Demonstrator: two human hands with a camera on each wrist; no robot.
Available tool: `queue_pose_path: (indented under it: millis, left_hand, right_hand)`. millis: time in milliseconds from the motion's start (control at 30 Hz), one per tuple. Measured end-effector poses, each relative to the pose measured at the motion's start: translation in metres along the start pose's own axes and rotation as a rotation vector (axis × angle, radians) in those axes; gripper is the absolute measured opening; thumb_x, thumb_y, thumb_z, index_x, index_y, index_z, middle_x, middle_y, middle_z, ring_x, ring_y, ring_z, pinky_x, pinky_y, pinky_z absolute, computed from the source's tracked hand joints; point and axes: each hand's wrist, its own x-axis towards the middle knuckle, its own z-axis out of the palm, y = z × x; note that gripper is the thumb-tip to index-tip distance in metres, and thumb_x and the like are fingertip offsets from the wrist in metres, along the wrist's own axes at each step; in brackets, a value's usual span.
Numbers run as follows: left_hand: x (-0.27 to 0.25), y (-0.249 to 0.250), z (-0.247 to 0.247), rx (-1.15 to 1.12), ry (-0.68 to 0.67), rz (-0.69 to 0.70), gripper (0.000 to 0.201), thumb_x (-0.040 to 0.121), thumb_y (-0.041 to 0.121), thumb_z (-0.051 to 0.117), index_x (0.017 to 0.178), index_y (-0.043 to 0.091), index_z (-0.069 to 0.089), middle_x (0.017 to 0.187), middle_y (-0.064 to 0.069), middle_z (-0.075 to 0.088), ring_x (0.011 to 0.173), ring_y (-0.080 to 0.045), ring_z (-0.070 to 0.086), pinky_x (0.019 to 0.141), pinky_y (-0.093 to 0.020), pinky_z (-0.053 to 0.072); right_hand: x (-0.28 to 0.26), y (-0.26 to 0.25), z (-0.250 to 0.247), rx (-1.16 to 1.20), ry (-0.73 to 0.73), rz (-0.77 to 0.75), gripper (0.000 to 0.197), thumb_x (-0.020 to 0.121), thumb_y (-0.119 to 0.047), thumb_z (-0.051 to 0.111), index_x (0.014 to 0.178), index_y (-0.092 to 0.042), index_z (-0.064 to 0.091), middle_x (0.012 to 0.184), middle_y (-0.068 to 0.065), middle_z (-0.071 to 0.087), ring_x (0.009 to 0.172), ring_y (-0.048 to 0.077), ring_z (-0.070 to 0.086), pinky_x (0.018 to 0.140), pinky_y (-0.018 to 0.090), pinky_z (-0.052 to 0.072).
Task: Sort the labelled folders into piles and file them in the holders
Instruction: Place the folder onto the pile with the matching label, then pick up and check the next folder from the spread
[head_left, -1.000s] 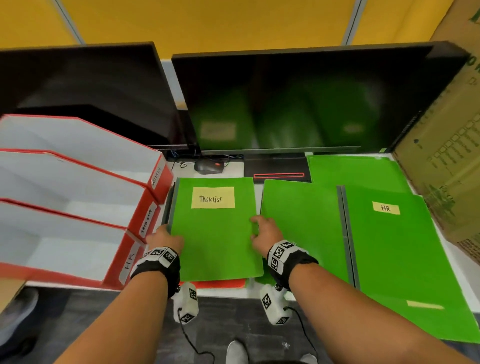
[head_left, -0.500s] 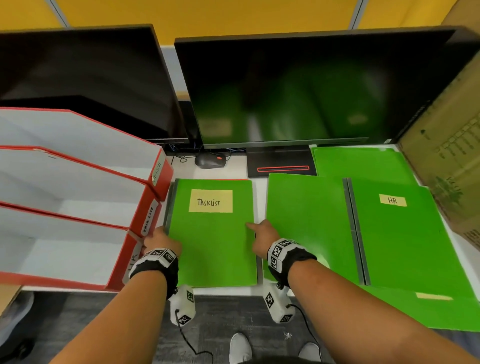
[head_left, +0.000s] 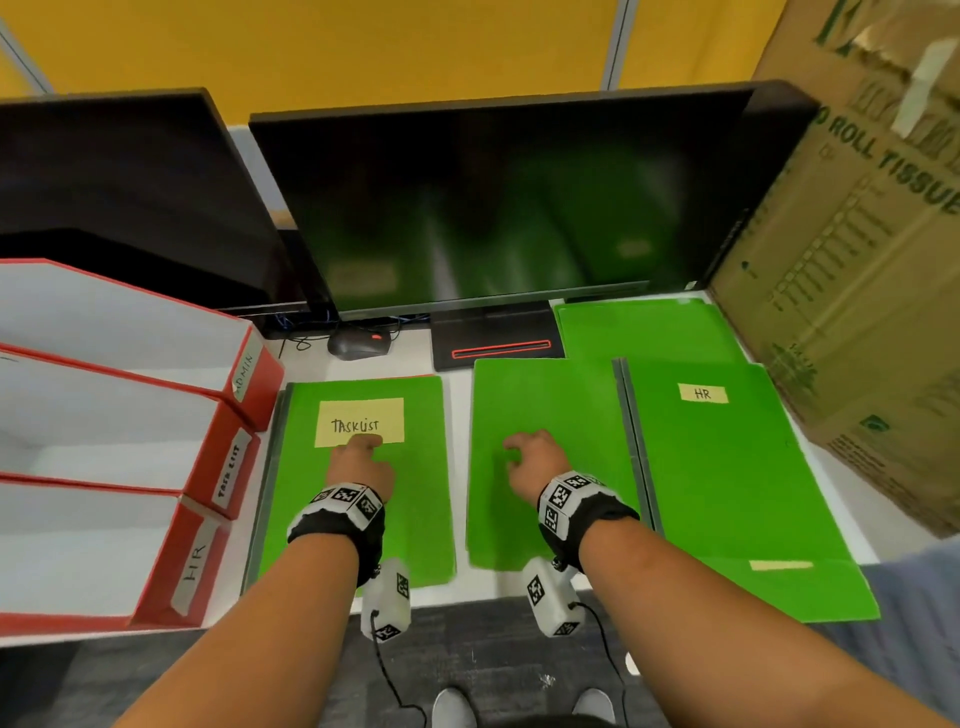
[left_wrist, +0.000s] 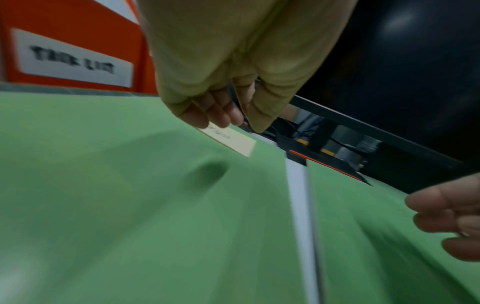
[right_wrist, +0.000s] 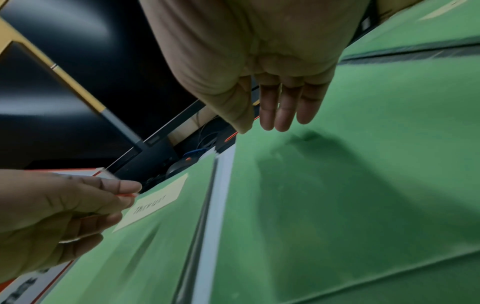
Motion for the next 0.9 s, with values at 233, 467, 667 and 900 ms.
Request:
queue_pose_path:
  millis: [233, 467, 667, 900]
  left_hand:
    - [-0.027, 0.058, 0.052, -0.066, -0.076, 0.146, 0.035, 0.088, 0.005, 0.056, 0.123, 0.008, 0.058, 0.127, -0.014, 0.061, 0.115, -0.028, 0.058, 0.092, -0.029, 0.045]
    - [-0.057, 0.105, 0.11, -0.059, -0.181, 0.219, 0.021, 0.089, 0.013, 0.058, 0.108, 0.013, 0.065, 0.11, -0.008, 0.068, 0.097, -0.027, 0.064, 0.08, -0.027, 0.05]
    - [-0.082, 0.136, 0.155, 0.027, -0.288, 0.304, 0.014, 0.088, 0.024, 0.061, 0.096, 0.017, 0.071, 0.099, -0.005, 0.072, 0.093, -0.022, 0.067, 0.08, -0.028, 0.053]
    - [-0.101, 0.167, 0.193, 0.117, -0.376, 0.34, 0.022, 0.088, 0.03, 0.061, 0.096, 0.013, 0.074, 0.098, -0.007, 0.073, 0.094, -0.024, 0.066, 0.083, -0.028, 0.053]
  right_hand:
    - [-0.009, 0.065, -0.042, 0.0, 0.101, 0.118, 0.043, 0.086, -0.007, 0.053, 0.126, -0.023, 0.058, 0.131, 0.01, 0.047, 0.111, 0.03, 0.057, 0.092, 0.03, 0.051]
    - [-0.021, 0.132, -0.071, -0.01, 0.184, 0.251, 0.037, 0.082, -0.013, 0.055, 0.116, -0.025, 0.064, 0.121, 0.011, 0.053, 0.108, 0.033, 0.057, 0.094, 0.036, 0.051]
    - [-0.029, 0.171, -0.084, -0.066, 0.123, 0.337, 0.036, 0.084, -0.01, 0.053, 0.116, -0.022, 0.063, 0.125, 0.008, 0.047, 0.116, 0.03, 0.05, 0.098, 0.041, 0.047]
    - [-0.035, 0.194, -0.084, -0.116, -0.05, 0.212, 0.051, 0.071, -0.001, 0.058, 0.116, -0.023, 0.066, 0.136, 0.002, 0.04, 0.129, 0.028, 0.035, 0.109, 0.044, 0.037]
